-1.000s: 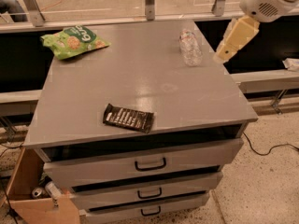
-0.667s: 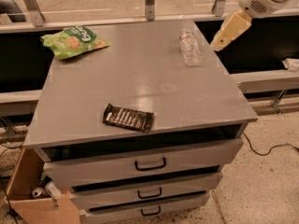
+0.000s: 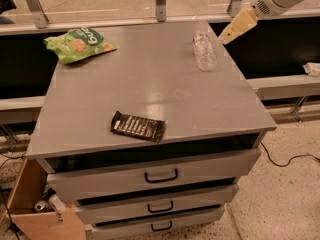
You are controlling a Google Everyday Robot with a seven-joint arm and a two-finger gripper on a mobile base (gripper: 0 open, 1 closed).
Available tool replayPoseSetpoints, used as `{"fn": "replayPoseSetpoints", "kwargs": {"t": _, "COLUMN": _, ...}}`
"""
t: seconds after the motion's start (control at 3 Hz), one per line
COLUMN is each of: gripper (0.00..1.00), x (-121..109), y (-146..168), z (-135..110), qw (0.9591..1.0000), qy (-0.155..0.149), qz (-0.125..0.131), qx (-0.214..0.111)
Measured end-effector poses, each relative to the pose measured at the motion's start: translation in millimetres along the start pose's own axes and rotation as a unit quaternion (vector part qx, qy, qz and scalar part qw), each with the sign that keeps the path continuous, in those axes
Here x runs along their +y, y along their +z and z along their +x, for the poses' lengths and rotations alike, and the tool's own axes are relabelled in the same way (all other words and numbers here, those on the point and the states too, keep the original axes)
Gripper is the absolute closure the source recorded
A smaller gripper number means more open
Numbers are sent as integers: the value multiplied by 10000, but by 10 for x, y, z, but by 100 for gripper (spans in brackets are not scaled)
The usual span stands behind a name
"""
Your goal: Move water bottle near green rice chip bag
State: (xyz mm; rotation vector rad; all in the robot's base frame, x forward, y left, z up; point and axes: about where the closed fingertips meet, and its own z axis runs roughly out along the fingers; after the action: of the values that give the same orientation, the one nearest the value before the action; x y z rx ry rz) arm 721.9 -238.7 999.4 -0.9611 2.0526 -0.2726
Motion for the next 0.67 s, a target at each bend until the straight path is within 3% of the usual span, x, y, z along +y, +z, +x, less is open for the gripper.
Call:
{"fn": "replayPoseSetpoints", "kwargs": {"t": 0.33, "gripper": 0, "x": 84, "y": 342, "z": -6, "qw": 9971, "qy": 730, "qz": -190, "qx": 14}}
{"fn": "replayPoseSetpoints", "kwargs": {"t": 0.67, "gripper": 0, "x": 203, "y": 621, "z": -28, "qw": 9917, "qy": 1215, "qz": -414, "qx": 3}}
